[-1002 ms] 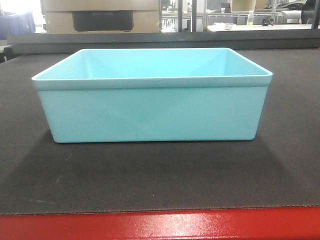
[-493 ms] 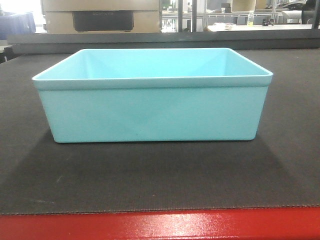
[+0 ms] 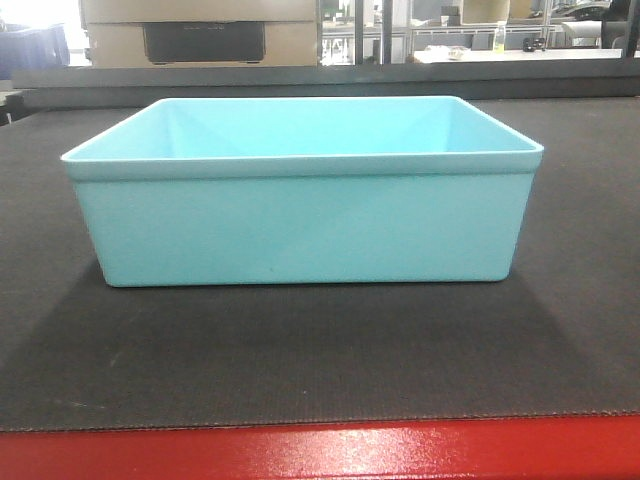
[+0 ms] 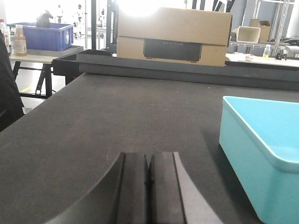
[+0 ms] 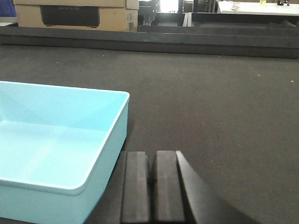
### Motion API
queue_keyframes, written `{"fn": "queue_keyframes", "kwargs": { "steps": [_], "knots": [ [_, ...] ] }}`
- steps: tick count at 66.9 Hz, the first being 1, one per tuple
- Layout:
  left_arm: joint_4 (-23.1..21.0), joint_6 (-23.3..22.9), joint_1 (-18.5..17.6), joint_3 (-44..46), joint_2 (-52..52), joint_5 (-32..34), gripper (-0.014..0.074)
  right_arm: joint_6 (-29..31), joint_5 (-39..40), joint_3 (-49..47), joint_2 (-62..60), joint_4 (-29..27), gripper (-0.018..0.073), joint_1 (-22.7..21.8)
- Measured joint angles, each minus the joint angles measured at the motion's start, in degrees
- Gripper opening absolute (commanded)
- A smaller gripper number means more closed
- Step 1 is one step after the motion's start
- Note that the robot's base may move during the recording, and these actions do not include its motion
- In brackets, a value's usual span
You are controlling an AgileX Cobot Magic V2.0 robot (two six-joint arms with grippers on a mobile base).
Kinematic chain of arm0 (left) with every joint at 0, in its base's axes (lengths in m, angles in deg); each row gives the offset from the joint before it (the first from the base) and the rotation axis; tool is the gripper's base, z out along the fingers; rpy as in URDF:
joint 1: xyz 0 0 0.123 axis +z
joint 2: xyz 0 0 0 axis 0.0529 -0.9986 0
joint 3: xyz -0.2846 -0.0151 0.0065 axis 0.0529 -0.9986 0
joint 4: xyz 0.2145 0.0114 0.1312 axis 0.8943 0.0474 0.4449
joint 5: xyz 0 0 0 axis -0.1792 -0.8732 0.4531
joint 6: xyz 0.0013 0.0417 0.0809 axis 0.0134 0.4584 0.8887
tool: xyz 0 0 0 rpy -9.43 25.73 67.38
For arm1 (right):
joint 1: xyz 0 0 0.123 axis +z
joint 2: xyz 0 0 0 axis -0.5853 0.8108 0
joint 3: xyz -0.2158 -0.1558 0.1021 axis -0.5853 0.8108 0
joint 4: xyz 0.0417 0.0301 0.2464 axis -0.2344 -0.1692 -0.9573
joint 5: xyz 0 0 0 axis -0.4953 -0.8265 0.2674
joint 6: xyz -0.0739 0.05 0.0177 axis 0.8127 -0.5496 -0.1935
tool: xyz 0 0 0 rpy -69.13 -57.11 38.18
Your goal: Fetch blue bin and place on conveyor start
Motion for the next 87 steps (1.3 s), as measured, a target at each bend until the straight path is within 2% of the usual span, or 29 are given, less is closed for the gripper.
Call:
{"fn": "queue_keyframes", "kwargs": {
  "steps": [50,62,73,77,87],
  "knots": [
    [0.0,0.0,0.0,-0.1,0.0,1.6,-0.0111,0.0,0.0,0.0,0.0,0.0,-0.0162,0.0],
    [0.0,0.0,0.0,-0.1,0.0,1.6,-0.0111,0.0,0.3,0.0,0.0,2.6,-0.0162,0.0],
    [0.0,0.0,0.0,-0.1,0.0,1.6,-0.0111,0.1,2.1,0.0,-0.3,2.6,-0.0162,-0.4],
    [0.0,0.0,0.0,-0.1,0.0,1.6,-0.0111,1.4,2.5,0.7,-1.1,1.4,-0.0162,-1.6],
    [0.0,0.0,0.0,-0.1,0.0,1.6,-0.0111,7.1,3.4,5.4,-6.3,-6.8,-0.0162,-7.6]
  ]
}}
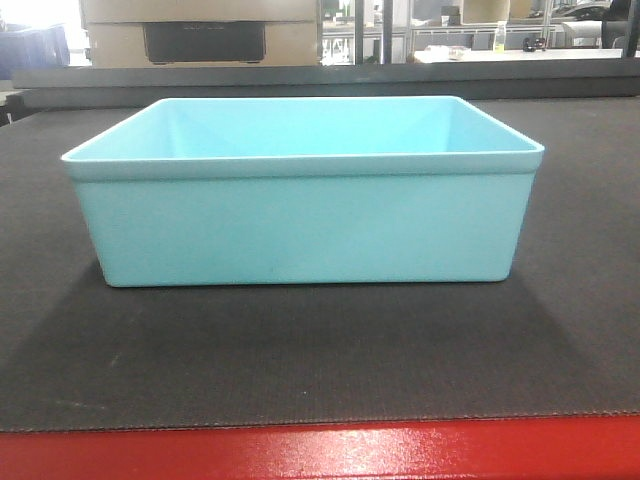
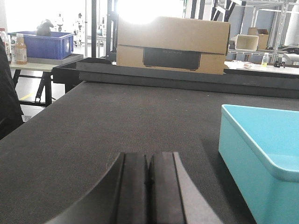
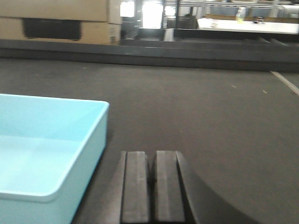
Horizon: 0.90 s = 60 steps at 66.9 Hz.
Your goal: Fetch blue bin and place on conveyor start
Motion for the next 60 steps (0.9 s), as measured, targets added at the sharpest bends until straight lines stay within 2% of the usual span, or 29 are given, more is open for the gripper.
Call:
{"fn": "queue_keyframes", "kwargs": {
  "steps": [10,24,60],
  "knots": [
    [0.0,0.0,0.0,0.0,0.0,0.0,-0.0111,1.1,1.6,7.8,-8.5,-2.1,-0.0162,-4.0],
    [0.0,0.0,0.0,0.0,0.1,0.0,-0.0111,1.5,3.2,18.7,-21.6,-2.5,-0.0162,-4.3],
    [0.0,0.0,0.0,0.0,0.1,0.0,-0.0111,1.7,2.1,19.5,-23.1,-2.0,-0.0162,-4.3]
  ]
}}
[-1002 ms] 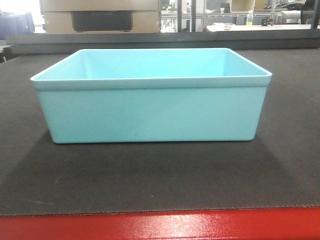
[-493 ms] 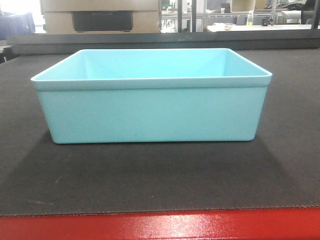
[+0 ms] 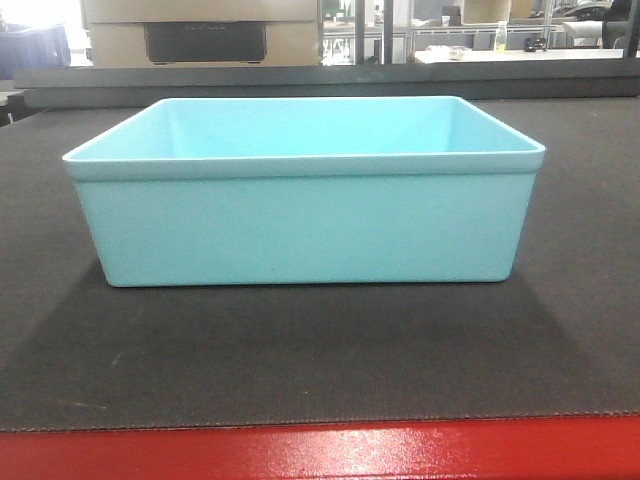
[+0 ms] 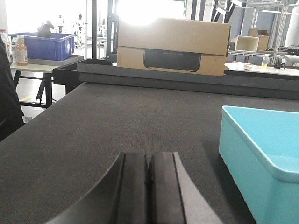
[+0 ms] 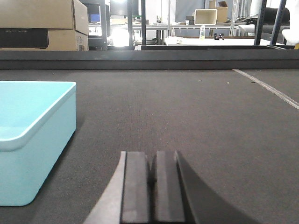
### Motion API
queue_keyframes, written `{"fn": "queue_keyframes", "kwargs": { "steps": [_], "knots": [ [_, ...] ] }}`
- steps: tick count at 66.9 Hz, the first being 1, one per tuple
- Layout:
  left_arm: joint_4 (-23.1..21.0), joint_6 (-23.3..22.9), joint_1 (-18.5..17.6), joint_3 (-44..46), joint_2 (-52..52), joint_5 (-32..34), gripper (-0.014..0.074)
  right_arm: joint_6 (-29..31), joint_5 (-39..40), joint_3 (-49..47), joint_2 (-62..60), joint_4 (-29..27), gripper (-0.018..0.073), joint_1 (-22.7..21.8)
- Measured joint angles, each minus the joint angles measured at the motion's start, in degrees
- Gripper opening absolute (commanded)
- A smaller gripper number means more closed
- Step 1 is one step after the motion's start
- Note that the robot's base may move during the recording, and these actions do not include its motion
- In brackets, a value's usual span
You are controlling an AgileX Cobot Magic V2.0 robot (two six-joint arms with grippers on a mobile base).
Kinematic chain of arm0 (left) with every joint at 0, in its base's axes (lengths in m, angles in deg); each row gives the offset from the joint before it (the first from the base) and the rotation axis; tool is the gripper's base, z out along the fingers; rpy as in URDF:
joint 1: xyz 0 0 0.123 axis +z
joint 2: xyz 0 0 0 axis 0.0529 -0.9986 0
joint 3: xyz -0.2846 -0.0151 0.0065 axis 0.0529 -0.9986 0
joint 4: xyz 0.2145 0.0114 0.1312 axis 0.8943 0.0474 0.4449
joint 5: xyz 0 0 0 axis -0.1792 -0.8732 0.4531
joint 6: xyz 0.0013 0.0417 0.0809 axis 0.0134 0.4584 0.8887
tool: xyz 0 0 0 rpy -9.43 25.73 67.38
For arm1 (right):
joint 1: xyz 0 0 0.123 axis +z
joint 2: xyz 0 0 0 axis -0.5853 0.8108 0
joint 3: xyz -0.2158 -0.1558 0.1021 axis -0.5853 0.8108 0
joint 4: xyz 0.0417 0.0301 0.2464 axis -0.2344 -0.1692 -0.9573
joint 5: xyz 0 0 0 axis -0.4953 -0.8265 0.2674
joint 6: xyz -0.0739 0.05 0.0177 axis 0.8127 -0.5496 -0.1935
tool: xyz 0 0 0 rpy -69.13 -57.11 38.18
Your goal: Fetch blue bin and place on conveyor start
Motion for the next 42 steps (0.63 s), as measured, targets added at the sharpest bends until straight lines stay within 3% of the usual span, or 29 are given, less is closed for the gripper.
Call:
{"fn": "queue_keyframes", "kwargs": {
  "steps": [42],
  "knots": [
    [0.0,0.1,0.0,0.0,0.0,0.0,-0.0111,0.1,0.0,0.0,0.0,0.0,-0.0162,0.0]
  ]
}}
